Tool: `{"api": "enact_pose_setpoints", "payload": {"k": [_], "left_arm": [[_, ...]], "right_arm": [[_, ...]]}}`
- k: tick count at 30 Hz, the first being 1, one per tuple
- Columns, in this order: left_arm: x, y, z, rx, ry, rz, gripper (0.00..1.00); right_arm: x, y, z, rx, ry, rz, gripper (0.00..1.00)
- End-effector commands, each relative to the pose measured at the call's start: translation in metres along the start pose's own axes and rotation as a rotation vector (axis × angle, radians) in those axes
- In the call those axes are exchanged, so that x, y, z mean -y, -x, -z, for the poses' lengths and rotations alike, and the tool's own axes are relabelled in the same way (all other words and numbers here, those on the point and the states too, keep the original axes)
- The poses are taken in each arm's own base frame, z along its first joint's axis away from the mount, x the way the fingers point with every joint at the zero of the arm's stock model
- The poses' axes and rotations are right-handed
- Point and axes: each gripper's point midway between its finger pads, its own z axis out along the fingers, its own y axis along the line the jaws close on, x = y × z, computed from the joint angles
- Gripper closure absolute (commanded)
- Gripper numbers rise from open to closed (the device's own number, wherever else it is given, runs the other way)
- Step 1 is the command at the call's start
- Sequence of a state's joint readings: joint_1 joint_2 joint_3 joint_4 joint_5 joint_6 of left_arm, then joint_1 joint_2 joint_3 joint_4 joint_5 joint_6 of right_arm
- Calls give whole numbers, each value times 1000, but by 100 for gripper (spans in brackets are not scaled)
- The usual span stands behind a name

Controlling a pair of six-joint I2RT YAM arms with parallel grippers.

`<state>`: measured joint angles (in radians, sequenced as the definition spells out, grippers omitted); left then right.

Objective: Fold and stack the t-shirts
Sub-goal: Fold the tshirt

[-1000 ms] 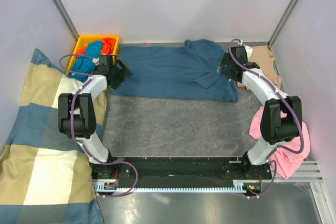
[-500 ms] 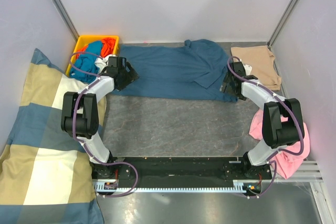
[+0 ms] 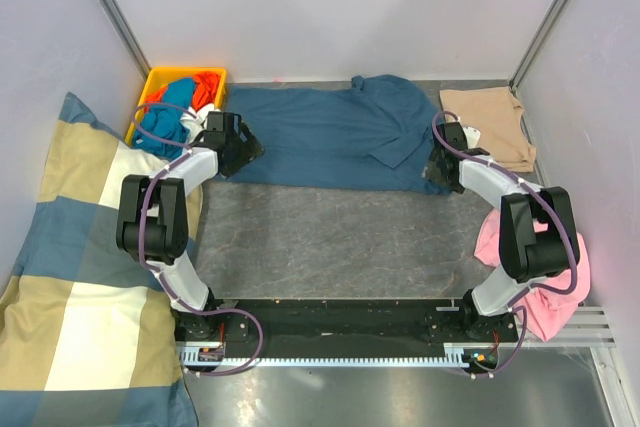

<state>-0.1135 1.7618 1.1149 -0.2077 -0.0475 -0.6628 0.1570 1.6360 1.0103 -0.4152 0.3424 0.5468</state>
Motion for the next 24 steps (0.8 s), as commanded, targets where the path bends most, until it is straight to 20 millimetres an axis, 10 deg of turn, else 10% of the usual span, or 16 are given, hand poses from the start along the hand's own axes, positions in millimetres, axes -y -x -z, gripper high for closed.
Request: {"api": "enact_pose_setpoints", "payload": {"k": [1,9,14,24], "left_arm": [[-1,6,8,31,-3,-16,6],[-7,2,11,30,13,-13,6],[-11,-2,11,21,24,-11,6],[-26,-5,28,23,90,9,6]], "right_arm": [[0,6,-8,32,-16,-22,40],[9,-6,-23,8,-49,-16,59],[13,-14,-28,-18,-51,-19,99],[52,-54,-8,-172,-200,-57,100]]}}
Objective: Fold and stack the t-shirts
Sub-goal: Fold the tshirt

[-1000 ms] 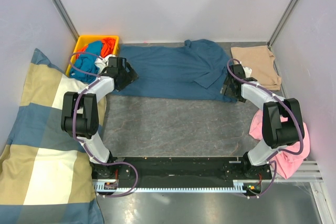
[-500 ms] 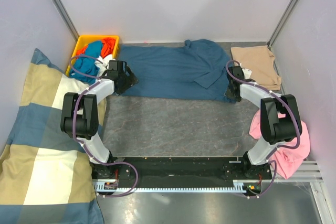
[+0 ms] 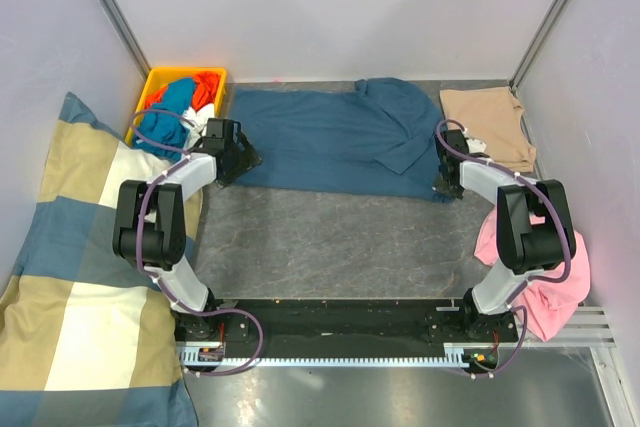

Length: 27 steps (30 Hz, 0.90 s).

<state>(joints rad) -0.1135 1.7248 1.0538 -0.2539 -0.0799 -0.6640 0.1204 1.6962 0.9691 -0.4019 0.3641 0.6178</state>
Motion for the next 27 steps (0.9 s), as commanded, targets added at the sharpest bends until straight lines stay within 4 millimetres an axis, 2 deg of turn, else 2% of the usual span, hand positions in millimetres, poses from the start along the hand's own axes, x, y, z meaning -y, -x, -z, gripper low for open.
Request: {"api": "enact_pose_setpoints", "payload": {"k": [1,5,11,14,16,18,23,27], "left_arm": [[-6,12,24,55,29,18,6],[-15,10,37,71,52,23,6],[-26,4,52,87,66,22,6],[-35,-8,48,62,87,21,7],[-43,-19,43,35,111,28,13],[-48,-26,39,21,129,37,14],[-57,-31,28,12,176,45,17],[-57,-24,22,29,195,52,18]], "right_arm": [[42,-39,14,-135,-144,25,100],[59,-53,26,-157,-181,6,100],[75,-57,44,-136,-203,-13,100],[74,-53,48,-121,-189,-21,100],[72,-51,49,-120,-182,-23,100],[70,-50,49,-122,-180,-20,100],[70,-49,49,-122,-178,-11,100],[72,-48,50,-113,-178,-8,100]]}}
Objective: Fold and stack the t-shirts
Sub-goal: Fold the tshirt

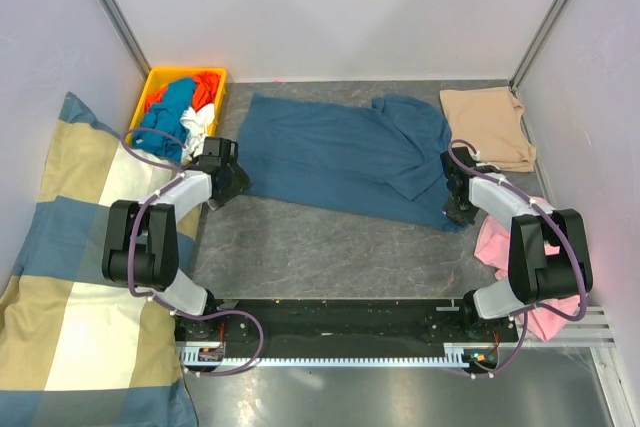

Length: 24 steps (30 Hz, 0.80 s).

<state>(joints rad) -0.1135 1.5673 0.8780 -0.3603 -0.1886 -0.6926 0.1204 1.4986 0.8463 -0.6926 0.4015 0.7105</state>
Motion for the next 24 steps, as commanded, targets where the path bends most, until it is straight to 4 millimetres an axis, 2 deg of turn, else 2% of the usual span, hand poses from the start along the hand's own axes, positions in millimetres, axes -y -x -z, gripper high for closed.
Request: {"api": "enact_pose_setpoints", "payload": {"k": [1,8,15,20,22,24], "left_arm": [[1,17,-8,58,39,46,18],[11,30,-14,78,41,57,19],[12,32,-10,84,30,73,19],[14,34,-17,80,44,66,20],[14,33,-23,70,53,63,25],[17,35,-28,64,56,57,53]], "right_arm": [[9,6,6,25,-25,1,100],[12,3,6,25,-25,12,100],[12,1,6,27,-14,13,100],[11,1,6,22,-10,19,100],[11,1,7,23,-9,17,100],[11,2,8,27,-6,15,100]]}}
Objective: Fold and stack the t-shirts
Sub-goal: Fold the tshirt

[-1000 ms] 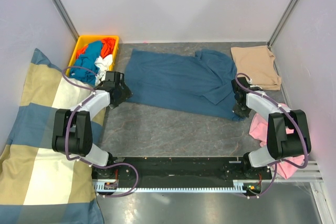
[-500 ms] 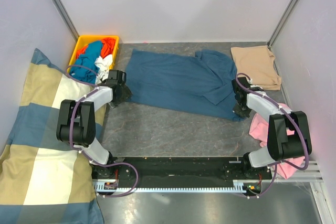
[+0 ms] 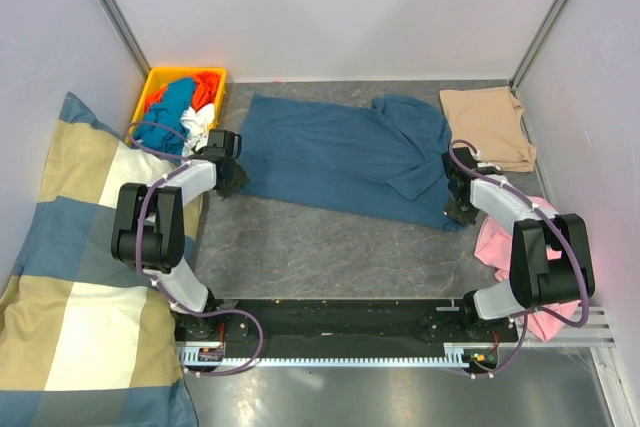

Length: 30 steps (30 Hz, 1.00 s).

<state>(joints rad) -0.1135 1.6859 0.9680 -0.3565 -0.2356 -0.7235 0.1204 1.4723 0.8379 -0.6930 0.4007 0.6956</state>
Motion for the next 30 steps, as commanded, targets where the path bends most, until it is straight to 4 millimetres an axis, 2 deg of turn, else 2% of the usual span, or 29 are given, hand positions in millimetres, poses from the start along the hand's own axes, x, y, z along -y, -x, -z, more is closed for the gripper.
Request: {"api": "enact_pose_setpoints", "payload": {"k": [1,2,6,12,15,16,18,19,21,22,23,25,30], "left_arm": [[14,23,-8,52,0,29,68],[14,23,-10,49,4,27,98],[14,18,-13,25,5,19,98],[-2,-9,-2,-24,2,33,98],[-23,-28,10,-38,21,60,98],[-37,-43,11,-58,48,62,98],[-44,-46,22,-39,40,99,98],[-55,-60,23,-60,58,106,98],[-57,-64,33,-56,30,137,98],[-65,-74,34,-70,42,142,98],[-65,-73,40,-58,29,155,98],[-77,-84,44,-70,47,161,98],[-88,-93,57,-63,35,186,98]], "right_arm": [[9,1,5,14,-14,3,100],[10,1,6,16,-14,1,100],[10,4,10,27,-9,-4,100],[7,-2,19,-13,22,-8,100],[11,-10,21,-39,22,0,100],[13,-12,21,-44,22,5,100],[18,-18,21,-57,6,13,100],[19,-20,22,-62,5,11,100],[18,-26,23,-81,13,18,100],[18,-26,24,-83,15,7,100],[20,-28,26,-90,11,6,100],[21,-29,29,-95,7,3,100],[33,-33,40,-100,-23,0,100]]}}
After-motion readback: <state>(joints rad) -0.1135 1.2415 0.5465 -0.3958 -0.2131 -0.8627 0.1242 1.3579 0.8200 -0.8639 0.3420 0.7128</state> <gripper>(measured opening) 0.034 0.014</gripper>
